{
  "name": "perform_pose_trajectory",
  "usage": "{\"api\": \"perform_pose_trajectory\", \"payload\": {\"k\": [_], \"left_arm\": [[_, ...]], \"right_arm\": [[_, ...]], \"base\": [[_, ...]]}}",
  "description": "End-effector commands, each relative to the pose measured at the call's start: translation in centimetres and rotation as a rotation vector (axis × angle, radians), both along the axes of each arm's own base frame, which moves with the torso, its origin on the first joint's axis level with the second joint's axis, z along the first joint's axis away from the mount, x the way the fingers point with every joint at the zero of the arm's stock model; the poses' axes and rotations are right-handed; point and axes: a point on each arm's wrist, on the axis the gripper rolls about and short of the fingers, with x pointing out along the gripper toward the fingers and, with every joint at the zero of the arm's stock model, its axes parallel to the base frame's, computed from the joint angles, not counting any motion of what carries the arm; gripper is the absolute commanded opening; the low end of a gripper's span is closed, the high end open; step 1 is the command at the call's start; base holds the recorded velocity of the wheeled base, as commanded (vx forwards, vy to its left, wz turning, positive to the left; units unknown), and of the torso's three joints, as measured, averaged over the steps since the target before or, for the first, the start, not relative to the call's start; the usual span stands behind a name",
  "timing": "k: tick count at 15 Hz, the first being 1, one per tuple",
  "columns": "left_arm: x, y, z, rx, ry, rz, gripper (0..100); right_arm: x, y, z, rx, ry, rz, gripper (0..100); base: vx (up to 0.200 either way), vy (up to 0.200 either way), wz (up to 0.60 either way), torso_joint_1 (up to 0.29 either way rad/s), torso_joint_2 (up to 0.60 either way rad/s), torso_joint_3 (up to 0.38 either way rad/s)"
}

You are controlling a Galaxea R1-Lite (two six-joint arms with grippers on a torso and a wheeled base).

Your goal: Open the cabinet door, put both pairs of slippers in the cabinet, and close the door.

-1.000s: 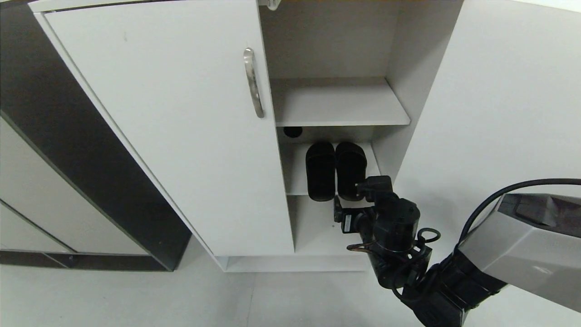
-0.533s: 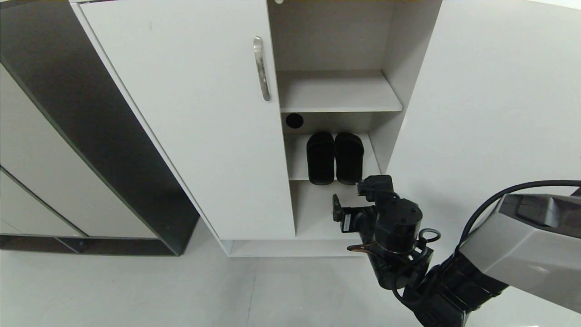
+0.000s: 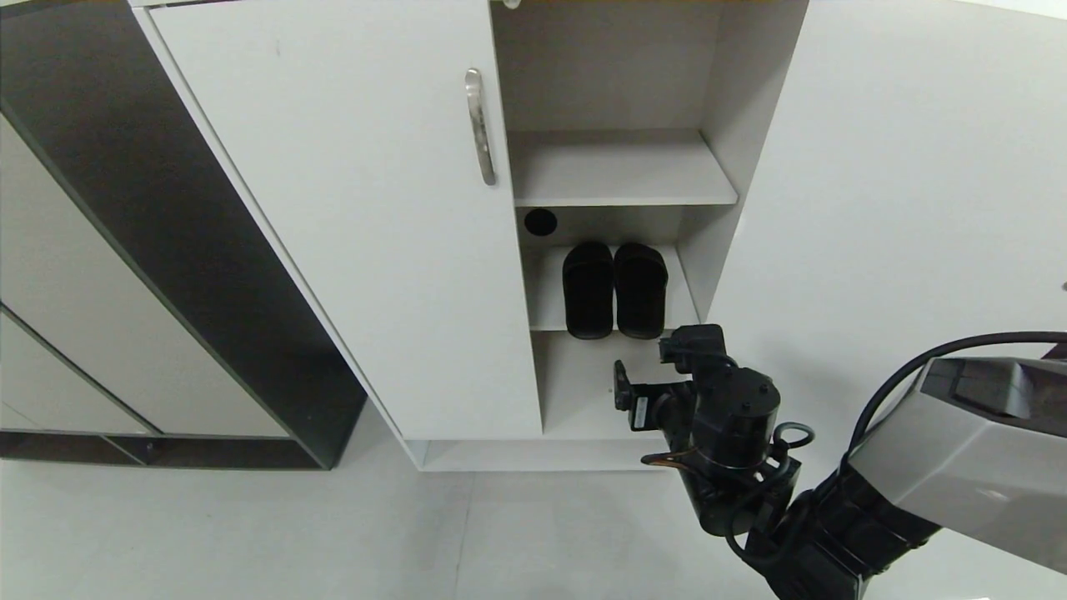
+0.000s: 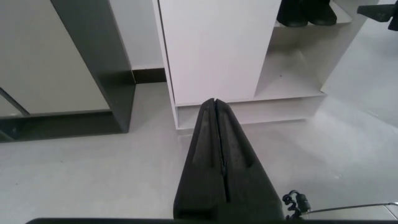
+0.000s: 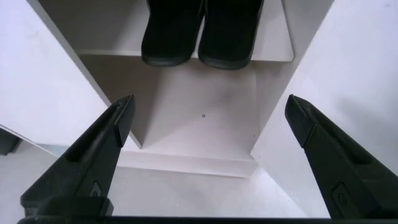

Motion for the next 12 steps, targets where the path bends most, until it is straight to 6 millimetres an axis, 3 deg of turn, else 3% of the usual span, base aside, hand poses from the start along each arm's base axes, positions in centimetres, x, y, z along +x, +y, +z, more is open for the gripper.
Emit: {"api": "perform_pose_trajectory", "payload": {"k": [1, 12], "left_arm": [[0.01, 0.00, 0.00, 0.000, 0.001, 0.000, 0], [0.00, 0.00, 0.00, 0.000, 0.000, 0.000, 0]], "right_arm": [[-0.01, -0.05, -0.04, -0.002, 0.001, 0.000, 100], [-0.30, -0.25, -0.23, -0.033, 0.014, 0.001, 100]], "base": [[0.000, 0.000, 0.00, 0.002, 0.00, 0.105], [0.000, 0.000, 0.00, 0.001, 0.00, 0.195]]}}
